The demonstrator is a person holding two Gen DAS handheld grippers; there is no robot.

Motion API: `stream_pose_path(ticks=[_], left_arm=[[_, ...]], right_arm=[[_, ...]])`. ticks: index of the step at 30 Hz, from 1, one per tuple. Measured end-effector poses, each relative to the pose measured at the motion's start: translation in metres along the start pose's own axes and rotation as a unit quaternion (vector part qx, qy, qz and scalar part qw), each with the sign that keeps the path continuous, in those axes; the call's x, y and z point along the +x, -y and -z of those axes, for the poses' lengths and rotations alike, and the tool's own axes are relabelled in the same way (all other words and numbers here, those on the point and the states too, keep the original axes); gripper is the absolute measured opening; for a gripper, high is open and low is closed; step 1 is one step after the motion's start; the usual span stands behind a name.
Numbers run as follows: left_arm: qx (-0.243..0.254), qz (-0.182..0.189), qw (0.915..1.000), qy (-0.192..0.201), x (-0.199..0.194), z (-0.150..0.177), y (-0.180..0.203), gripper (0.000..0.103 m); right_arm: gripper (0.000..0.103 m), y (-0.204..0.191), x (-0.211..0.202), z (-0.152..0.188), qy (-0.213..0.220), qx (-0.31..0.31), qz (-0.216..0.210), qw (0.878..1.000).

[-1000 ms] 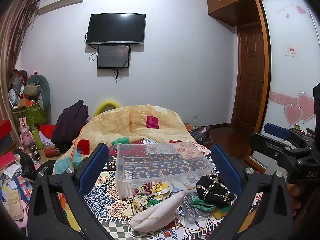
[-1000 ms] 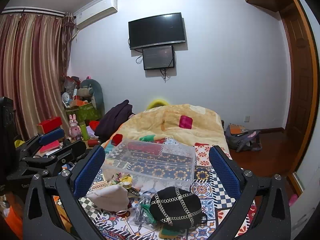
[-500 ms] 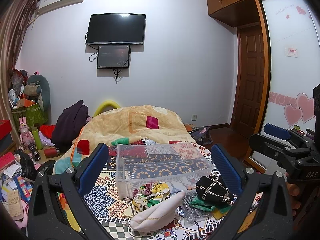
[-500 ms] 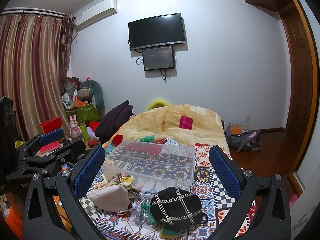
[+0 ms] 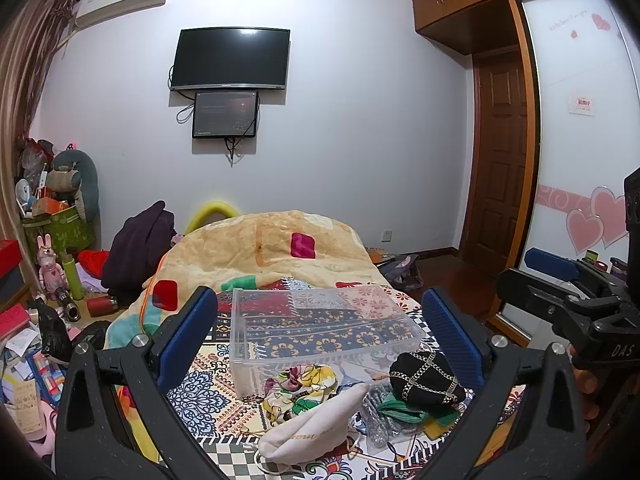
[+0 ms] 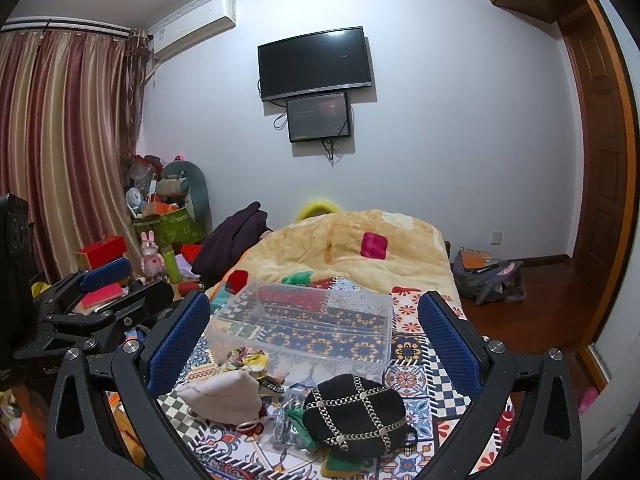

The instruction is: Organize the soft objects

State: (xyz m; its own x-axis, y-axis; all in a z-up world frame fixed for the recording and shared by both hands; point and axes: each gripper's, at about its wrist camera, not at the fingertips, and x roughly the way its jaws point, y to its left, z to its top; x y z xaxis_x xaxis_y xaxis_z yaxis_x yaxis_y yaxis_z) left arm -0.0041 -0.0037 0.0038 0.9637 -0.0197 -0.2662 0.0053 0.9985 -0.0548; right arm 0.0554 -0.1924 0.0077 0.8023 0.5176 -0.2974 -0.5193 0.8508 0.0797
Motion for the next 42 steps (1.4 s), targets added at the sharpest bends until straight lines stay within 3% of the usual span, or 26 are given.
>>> stream_pose_path(ticks=[33,38,42], left_arm=[[0.000,0.001,1.0000,0.000,0.000,-0.001,0.002,0.103],[0.001,0.005,0.9999,-0.010,0.005,0.000,0.004,0.103],[0.003,0.024,0.9987,-0.044,0.017,0.010,0.003,0.103]], right_arm=[[0.103,-0.001,-0.002,0.001,0.003,0.003,-0.001,1.000],[0.103,0.001,-0.002,0.002,-0.004,0.008,-0.001,1.000],[0.103,0.007,0.007,0.012,-0.032,0.009,0.007,0.999]])
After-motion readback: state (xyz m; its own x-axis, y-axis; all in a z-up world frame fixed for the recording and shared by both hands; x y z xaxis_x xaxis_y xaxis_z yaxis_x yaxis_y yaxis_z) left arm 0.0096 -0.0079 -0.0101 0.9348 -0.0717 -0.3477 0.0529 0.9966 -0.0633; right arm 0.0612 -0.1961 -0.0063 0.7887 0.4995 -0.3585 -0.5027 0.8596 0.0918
